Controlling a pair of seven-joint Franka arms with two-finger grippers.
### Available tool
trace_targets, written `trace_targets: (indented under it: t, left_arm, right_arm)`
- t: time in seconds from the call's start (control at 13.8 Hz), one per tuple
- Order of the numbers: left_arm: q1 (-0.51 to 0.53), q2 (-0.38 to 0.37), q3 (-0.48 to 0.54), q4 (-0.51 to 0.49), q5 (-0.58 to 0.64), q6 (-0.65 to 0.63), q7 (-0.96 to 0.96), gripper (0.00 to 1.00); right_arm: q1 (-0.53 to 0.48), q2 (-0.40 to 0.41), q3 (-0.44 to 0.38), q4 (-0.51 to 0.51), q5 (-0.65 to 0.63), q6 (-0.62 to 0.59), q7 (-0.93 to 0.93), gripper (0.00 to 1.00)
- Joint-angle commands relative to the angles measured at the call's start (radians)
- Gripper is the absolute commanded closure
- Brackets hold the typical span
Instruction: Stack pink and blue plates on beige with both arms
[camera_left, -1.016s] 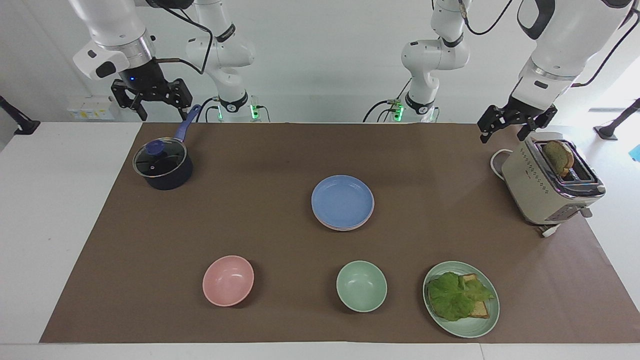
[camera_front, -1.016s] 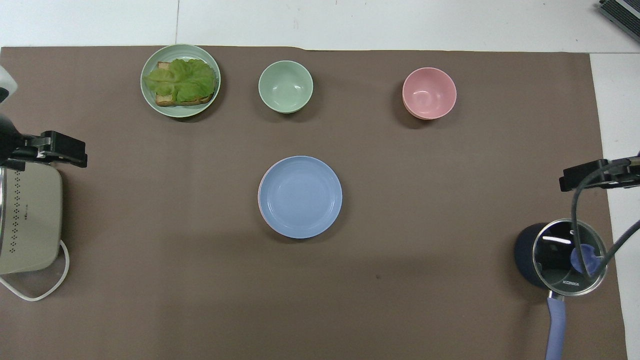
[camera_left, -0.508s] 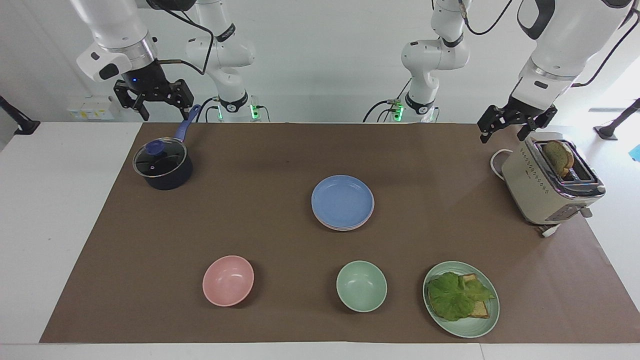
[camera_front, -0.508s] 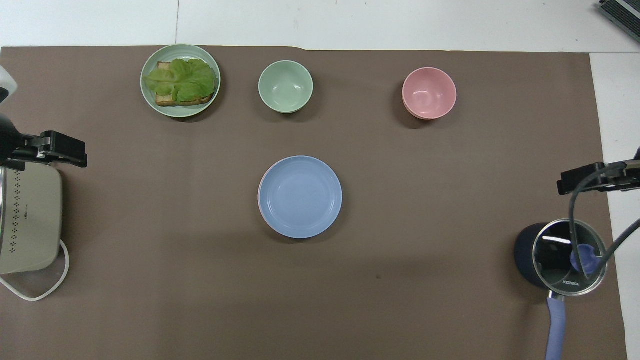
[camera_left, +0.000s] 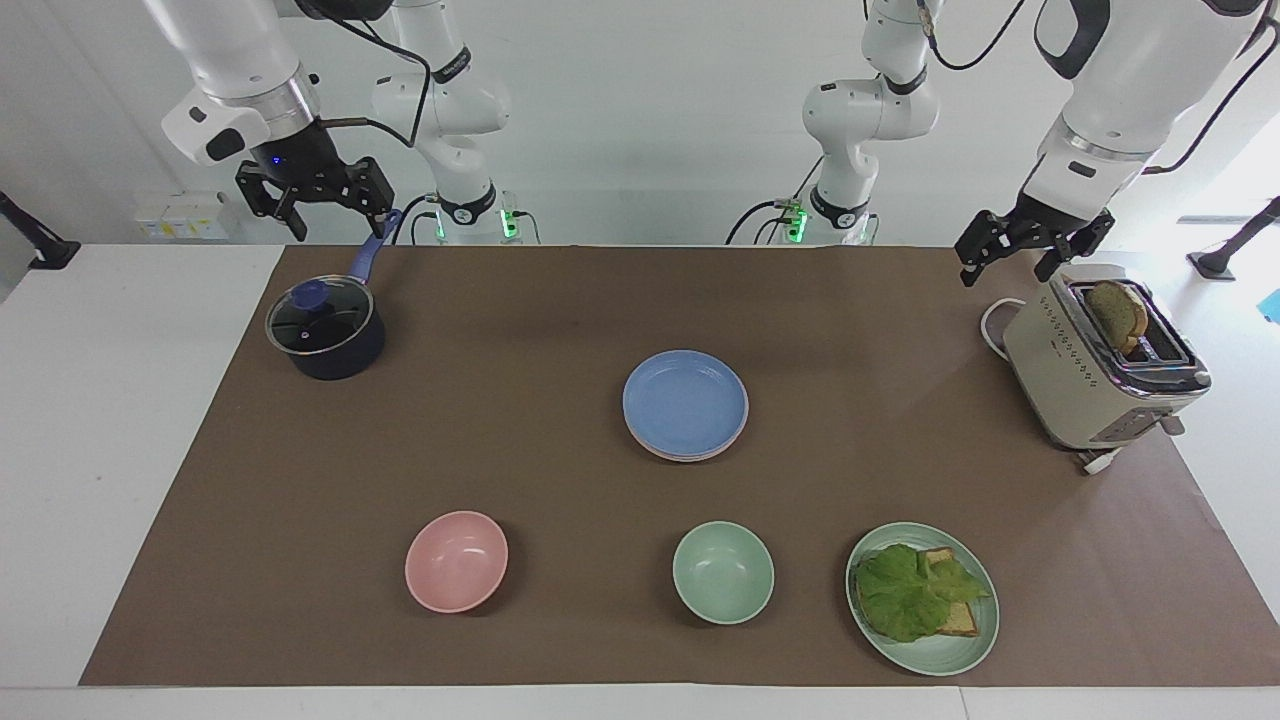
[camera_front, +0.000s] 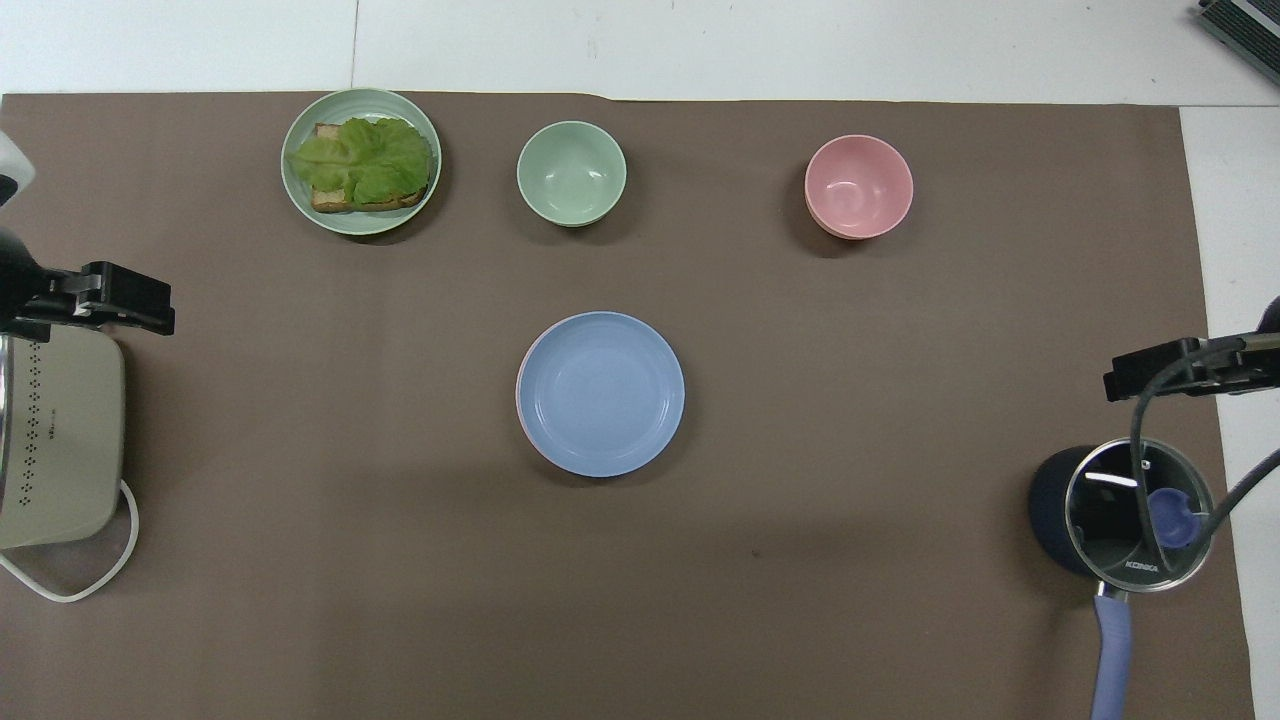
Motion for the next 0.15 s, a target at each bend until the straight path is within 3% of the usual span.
trace_targets:
  t: [0.0,0.07]
  left_arm:
    - [0.004,-0.010,-0.001,-0.002,0.010,-0.015,0.009,0.00]
    - [0.004,-0.010,-0.001,-0.002,0.010,-0.015,0.009,0.00]
  right_arm:
    - [-0.014,-0.030,0.004,-0.035,0.007,0.021,-0.030,0.00]
    - [-0.014,-0.029,0.004,-0.035,0.006,0.021,-0.028,0.00]
